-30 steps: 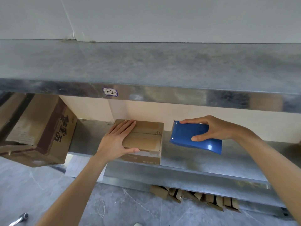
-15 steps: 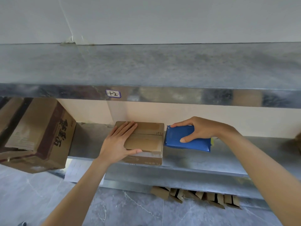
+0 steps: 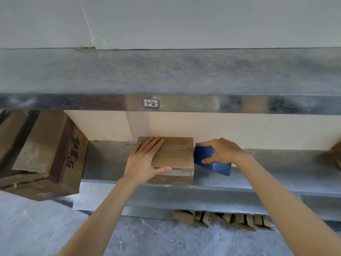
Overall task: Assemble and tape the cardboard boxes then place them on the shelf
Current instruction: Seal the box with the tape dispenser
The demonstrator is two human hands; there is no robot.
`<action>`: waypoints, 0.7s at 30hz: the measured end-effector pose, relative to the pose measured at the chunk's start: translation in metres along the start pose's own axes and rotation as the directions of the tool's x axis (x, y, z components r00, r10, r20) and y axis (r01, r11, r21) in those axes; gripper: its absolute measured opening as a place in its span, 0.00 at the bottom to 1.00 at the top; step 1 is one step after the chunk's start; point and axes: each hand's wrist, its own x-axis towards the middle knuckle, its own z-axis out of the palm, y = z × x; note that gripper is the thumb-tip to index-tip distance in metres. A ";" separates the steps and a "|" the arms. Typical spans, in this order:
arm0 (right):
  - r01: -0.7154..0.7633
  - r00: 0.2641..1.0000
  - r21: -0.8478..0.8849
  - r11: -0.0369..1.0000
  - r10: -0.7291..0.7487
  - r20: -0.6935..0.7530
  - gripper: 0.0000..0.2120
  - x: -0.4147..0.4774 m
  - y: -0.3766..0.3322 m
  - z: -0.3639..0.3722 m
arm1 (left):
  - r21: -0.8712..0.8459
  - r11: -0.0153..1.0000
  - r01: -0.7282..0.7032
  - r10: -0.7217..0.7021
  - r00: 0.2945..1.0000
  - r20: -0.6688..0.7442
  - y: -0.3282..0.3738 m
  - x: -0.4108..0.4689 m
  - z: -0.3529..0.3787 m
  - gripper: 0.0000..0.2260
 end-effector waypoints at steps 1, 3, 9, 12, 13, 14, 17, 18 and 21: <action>-0.039 0.998 0.040 0.998 0.041 -0.045 0.34 0.001 0.005 0.009 | -0.005 1.000 0.000 -0.001 1.000 -0.010 0.000 0.000 0.000 0.47; -0.093 0.989 0.164 0.982 0.110 -0.098 0.36 0.003 0.014 0.026 | -0.021 1.000 0.002 -0.003 0.999 -0.033 0.000 -0.001 0.001 0.47; -0.186 0.959 0.269 0.945 0.234 -0.159 0.39 0.003 0.029 0.064 | -0.037 0.999 0.009 -0.011 0.999 -0.045 0.000 0.000 0.003 0.46; -0.144 0.949 0.263 0.954 0.209 -0.236 0.38 0.004 0.028 0.073 | -0.037 0.999 0.014 -0.016 0.999 -0.038 -0.001 -0.001 0.004 0.47; -0.143 0.948 0.248 0.958 0.204 -0.245 0.39 0.005 0.027 0.076 | -0.040 0.999 0.015 -0.017 0.999 -0.035 -0.001 -0.001 0.004 0.47; -0.159 0.949 0.207 0.965 0.208 -0.238 0.39 0.006 0.025 0.080 | -0.043 0.999 0.016 -0.018 0.999 -0.036 -0.002 0.000 0.005 0.47; -0.217 0.946 0.122 0.969 0.239 -0.218 0.42 0.007 0.019 0.089 | -0.042 0.999 0.020 -0.022 0.999 -0.033 -0.001 0.000 0.003 0.47; -0.221 0.944 0.128 0.967 0.245 -0.223 0.43 0.007 0.019 0.090 | -0.049 0.998 0.029 -0.031 0.999 -0.031 -0.001 0.000 0.003 0.48; -0.222 0.943 0.155 0.963 0.252 -0.218 0.47 0.004 0.019 0.086 | -0.105 0.992 0.075 -0.078 0.997 -0.021 0.000 0.000 0.000 0.48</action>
